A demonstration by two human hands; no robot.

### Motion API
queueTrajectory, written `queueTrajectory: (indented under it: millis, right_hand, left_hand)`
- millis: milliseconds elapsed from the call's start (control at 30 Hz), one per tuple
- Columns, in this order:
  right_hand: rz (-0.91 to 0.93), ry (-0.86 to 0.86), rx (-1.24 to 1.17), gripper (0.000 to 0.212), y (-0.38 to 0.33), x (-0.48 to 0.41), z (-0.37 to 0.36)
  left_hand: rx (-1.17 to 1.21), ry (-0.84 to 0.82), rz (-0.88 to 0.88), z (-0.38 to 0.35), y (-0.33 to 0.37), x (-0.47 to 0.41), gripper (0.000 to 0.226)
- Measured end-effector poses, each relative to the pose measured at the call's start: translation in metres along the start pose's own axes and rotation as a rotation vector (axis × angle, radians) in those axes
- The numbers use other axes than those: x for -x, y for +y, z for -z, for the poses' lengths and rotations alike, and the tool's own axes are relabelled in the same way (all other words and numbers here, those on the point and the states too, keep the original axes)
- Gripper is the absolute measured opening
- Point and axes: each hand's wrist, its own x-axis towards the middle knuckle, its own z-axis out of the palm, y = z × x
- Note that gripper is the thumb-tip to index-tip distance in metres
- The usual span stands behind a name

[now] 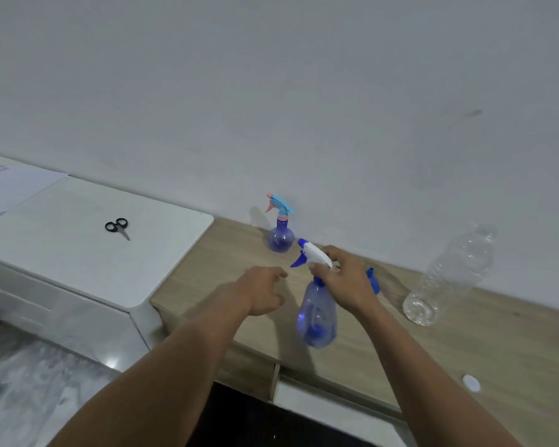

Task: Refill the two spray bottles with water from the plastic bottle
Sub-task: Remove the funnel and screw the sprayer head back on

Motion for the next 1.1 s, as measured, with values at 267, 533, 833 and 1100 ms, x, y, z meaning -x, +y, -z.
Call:
queueTrajectory:
  millis: [267,533,833,1100]
  right_hand:
    - [0.015,0.044,-0.032,0.026,-0.005,-0.065,0.002]
    - [-0.009,0.206,-0.054,0.026,0.014,-0.132,-0.001]
    - [-0.032,0.301,-0.069,0.032,0.051,-0.176,-0.002]
    - [-0.038,0.304,0.004,0.036,0.052,-0.2,0.004]
  left_hand:
    - [0.296,-0.069,-0.06,-0.01,0.006,-0.065,0.075]
    - [0.416,0.021,-0.088,-0.033,0.005,-0.152,0.074]
    - [0.488,0.079,-0.102,-0.06,0.01,-0.215,0.067]
    - [0.509,0.078,-0.099,-0.064,0.014,-0.24,0.077]
